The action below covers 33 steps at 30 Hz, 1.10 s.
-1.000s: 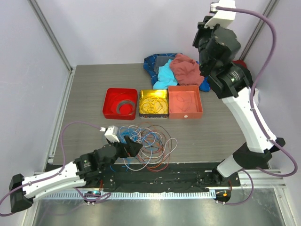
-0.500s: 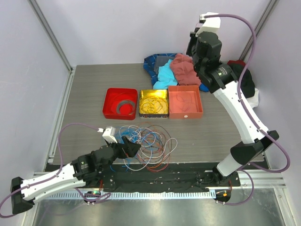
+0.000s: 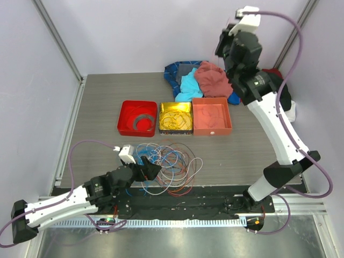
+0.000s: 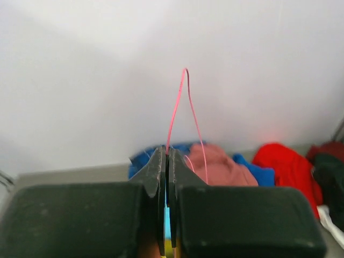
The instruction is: Untangle the cables
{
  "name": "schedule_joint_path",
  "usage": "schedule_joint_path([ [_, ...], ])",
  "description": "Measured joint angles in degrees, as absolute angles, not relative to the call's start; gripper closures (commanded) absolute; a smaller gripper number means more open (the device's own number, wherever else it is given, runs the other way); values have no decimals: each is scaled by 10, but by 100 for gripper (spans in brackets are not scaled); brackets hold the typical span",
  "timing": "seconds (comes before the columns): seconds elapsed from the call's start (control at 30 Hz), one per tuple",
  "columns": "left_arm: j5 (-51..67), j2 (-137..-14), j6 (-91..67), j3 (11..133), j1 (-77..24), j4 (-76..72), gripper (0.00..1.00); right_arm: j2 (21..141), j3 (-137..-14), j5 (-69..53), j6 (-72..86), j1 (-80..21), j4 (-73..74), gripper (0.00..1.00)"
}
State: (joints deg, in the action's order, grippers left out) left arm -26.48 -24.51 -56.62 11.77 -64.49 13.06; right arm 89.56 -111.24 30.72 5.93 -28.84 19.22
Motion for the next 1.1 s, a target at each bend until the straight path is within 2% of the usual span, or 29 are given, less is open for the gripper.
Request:
schedule_joint_path([
  [0.1,-264,-245,-566,118,-645,131,0,908,-1186,303,57,-286,173,99],
  [0.2,-264,-244,-566,118,-645,131,0,892,-1172,303,59,-282,153,99],
  [0.6,-268,-207,-567,117,-645,154,0,839,-780,289,119,-278,96,99],
  [0.93,-268,-240,-565,117,-645,149,0,763,-590,274,187,-278,39,99],
  [1.1,-268,-252,-564,117,-645,140,0,773,-536,256,212,-278,27,99],
])
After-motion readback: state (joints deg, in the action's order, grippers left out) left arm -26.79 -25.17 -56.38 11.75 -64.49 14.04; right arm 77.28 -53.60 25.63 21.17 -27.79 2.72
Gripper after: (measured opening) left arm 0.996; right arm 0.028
